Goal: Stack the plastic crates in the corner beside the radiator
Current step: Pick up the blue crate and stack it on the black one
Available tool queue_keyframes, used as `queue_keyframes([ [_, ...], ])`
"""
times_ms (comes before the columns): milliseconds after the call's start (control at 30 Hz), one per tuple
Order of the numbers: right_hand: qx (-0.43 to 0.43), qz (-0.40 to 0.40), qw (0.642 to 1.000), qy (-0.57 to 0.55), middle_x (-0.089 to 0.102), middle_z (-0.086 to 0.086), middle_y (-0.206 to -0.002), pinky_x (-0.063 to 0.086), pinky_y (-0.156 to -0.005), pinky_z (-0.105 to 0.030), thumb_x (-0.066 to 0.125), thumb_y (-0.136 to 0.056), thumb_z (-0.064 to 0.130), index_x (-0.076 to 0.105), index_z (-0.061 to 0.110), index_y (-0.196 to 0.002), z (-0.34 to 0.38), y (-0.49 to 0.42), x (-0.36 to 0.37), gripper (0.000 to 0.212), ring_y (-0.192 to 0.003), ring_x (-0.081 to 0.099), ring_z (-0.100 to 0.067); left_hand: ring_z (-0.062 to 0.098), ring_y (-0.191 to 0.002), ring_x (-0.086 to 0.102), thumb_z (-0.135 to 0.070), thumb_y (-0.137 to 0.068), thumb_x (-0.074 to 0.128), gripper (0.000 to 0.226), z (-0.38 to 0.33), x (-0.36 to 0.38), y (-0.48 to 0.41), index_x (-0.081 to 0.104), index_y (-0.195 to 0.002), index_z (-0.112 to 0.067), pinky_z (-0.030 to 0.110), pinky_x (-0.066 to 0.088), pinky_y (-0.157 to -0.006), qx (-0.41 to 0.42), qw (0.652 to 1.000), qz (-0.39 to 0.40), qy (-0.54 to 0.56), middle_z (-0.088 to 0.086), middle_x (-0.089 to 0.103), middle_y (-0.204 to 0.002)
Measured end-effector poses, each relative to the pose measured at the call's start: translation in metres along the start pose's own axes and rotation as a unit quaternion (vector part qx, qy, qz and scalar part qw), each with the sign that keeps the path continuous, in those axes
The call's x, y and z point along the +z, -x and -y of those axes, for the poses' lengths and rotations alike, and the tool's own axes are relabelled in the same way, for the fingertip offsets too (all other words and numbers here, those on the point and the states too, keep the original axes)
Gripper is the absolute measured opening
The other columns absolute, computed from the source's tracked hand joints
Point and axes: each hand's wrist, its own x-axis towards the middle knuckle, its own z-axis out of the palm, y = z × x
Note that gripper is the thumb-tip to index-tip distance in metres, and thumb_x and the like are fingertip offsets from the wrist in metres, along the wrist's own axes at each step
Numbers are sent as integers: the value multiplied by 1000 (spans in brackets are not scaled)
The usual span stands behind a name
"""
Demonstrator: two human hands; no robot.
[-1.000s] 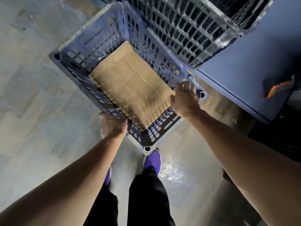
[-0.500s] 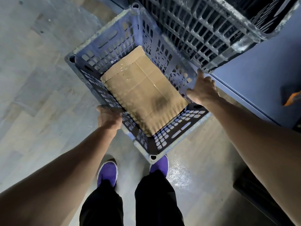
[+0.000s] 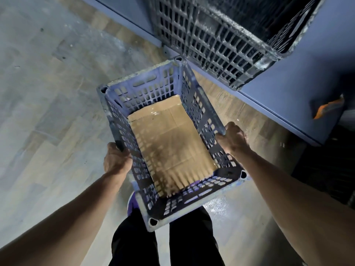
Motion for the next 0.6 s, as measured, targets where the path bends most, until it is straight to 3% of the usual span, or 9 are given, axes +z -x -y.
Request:
queue_keyframes([
  [100, 17, -25, 999, 25, 60, -19, -107, 49, -74, -38, 55, -96, 39, 50, 2, -120, 4, 33, -10, 45, -86, 52, -28, 28, -70, 58, -29, -97, 49, 19, -1, -27, 5, 46, -113, -19, 33, 43, -55, 27, 1000, 12, -11, 6, 60, -85],
  [233, 51, -33, 998, 20, 65, -14, -97, 51, -73, -33, 51, -94, 48, 59, 7, -109, 5, 86, -29, 44, -84, 61, -29, 34, -81, 62, -32, -95, 51, 21, -4, -71, 18, 48, -108, -16, 39, 50, -69, 61, 997, 33, -27, 12, 63, -90],
  [333, 59, -35, 998, 2, 66, -9, -92, 55, -69, -34, 52, -93, 45, 60, 12, -107, 9, 133, -44, 36, -81, 65, -29, 35, -84, 62, -32, -94, 52, 21, -5, -109, 30, 49, -104, -14, 38, 49, -71, 95, 994, 54, -32, 13, 63, -92],
  [400, 47, -36, 998, 9, 62, -4, -92, 44, -58, -25, 51, -93, 39, 55, 20, -110, 13, 164, -55, 26, -77, 60, -27, 34, -82, 63, -34, -94, 51, 20, -8, -133, 38, 48, -98, -15, 38, 51, -69, 123, 990, 62, -44, 13, 65, -90],
  [500, 41, -45, 998, -15, 59, -4, -87, 32, -50, -22, 54, -90, 36, 53, 24, -106, 13, 218, -69, 21, -73, 56, -27, 35, -84, 62, -31, -95, 53, 22, -9, -173, 61, 47, -102, -11, 35, 44, -64, 161, 984, 71, -39, 14, 62, -91],
  [600, 67, -76, 993, -58, 60, -4, -81, 40, -55, -26, 57, -87, 39, 54, 24, -93, 6, 268, -76, 16, -72, 59, -28, 31, -81, 60, -29, -93, 58, 20, -13, -207, 85, 48, -100, -13, 33, 42, -64, 189, 979, 76, -6, 9, 61, -89],
])
